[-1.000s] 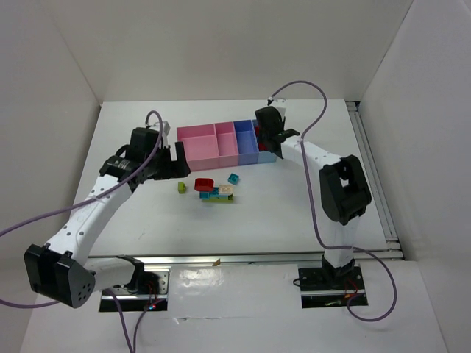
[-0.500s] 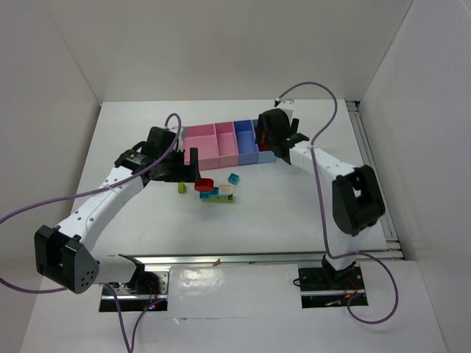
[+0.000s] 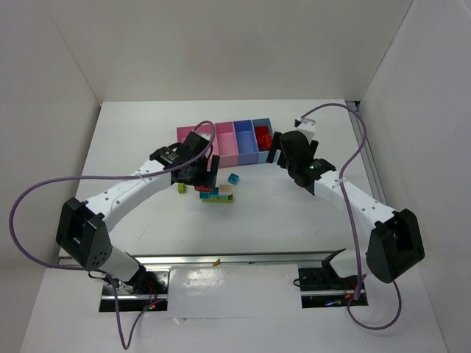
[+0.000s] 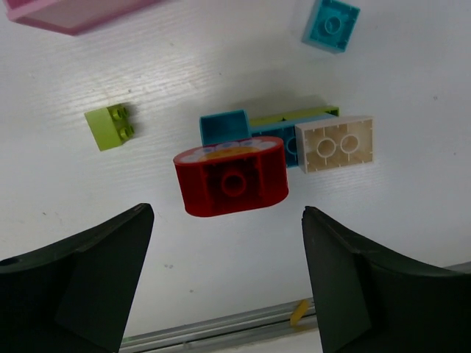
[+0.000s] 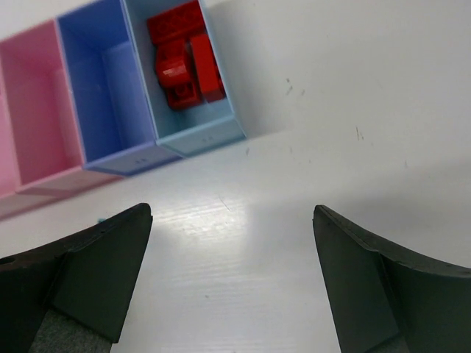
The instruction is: Sort the legos into containers by color
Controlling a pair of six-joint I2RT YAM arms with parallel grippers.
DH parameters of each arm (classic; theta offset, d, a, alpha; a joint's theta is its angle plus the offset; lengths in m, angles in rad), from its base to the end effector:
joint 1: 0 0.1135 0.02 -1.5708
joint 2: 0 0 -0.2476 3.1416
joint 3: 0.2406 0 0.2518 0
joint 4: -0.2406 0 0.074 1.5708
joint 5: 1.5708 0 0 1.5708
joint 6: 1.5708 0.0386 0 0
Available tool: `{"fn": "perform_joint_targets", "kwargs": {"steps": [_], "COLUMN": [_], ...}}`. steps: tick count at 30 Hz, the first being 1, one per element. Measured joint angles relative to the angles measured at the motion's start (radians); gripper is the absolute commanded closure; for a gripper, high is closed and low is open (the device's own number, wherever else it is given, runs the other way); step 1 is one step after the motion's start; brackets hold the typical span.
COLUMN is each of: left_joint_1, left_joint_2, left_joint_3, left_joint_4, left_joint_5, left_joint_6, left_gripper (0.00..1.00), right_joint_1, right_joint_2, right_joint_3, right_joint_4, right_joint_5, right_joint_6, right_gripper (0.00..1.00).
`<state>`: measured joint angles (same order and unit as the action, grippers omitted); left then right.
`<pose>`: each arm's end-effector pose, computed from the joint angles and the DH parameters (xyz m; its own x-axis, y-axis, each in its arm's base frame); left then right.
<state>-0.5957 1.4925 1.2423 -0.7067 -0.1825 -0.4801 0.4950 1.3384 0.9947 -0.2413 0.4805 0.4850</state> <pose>0.2663 -0.1720 0.2664 -0.8150 0.0037 -0.5795 0.1001 0.9858 -0.1345 0.2757 0.1286 0.2688 -0.4682 0.2171 -0.8566 0.1539 0.9746 0.1629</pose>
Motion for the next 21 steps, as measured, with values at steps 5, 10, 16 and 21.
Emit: {"fn": "perform_joint_targets", "kwargs": {"steps": [5, 10, 16, 21], "left_joint_1": [-0.002, -0.002, -0.02, -0.042], "left_joint_2": [0.013, 0.048, 0.063, 0.063], "left_joint_3": [0.031, 0.052, 0.052, 0.052], "left_joint_4": [0.002, 0.005, 0.001, 0.0], "left_joint_5": [-0.053, -0.06, -0.058, -0.057], "left_joint_6": [-0.026, -0.025, -0.029, -0.049], "left_gripper": [0.23, 0.26, 0.26, 0.32], "right_joint_1": [0.0, 0.0, 0.0, 0.0], "right_joint_2": [0.0, 0.0, 0.0, 0.0], "right_joint_3": [-0.024, -0.027, -0.039, -0.04], "right_joint_4": [-0.038, -0.043, -0.044, -0.046], "right_joint_5": [-0.006, -0.006, -0.006, -0.005], "right_joint_6": [0.011, 0.016, 0.016, 0.016], "right_gripper": [0.03, 0.03, 0.03, 0.03]}}
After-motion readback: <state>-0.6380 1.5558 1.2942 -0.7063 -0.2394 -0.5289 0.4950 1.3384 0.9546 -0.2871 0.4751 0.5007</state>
